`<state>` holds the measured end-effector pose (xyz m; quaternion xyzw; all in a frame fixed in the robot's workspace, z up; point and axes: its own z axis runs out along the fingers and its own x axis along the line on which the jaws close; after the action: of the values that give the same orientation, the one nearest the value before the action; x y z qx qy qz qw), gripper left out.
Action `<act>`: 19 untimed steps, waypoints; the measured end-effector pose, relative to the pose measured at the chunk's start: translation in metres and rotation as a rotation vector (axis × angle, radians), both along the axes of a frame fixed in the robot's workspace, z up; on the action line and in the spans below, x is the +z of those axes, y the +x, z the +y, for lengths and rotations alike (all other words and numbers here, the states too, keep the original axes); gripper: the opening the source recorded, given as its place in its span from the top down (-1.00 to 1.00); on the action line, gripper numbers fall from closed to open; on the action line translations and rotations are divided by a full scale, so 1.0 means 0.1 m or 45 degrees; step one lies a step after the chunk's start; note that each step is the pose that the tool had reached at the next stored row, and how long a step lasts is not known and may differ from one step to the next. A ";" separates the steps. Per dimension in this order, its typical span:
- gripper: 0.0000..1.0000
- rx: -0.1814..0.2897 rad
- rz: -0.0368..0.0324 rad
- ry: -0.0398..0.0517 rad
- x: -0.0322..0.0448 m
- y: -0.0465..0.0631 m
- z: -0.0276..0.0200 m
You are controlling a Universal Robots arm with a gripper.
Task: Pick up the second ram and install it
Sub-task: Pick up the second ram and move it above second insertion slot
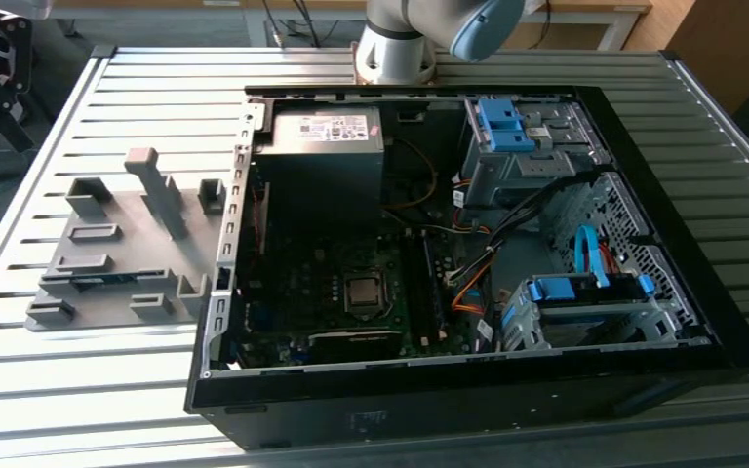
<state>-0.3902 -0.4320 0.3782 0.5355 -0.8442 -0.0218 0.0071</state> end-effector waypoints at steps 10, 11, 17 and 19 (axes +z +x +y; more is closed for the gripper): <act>0.79 0.051 -0.0001 0.000 0.000 0.00 0.000; 0.79 0.056 0.0000 0.000 0.000 0.00 0.000; 0.79 0.085 0.0000 0.000 0.000 0.00 0.000; 0.79 0.094 0.0000 0.000 0.000 0.00 0.000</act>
<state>-0.3903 -0.4320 0.3782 0.5662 -0.8239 -0.0215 0.0079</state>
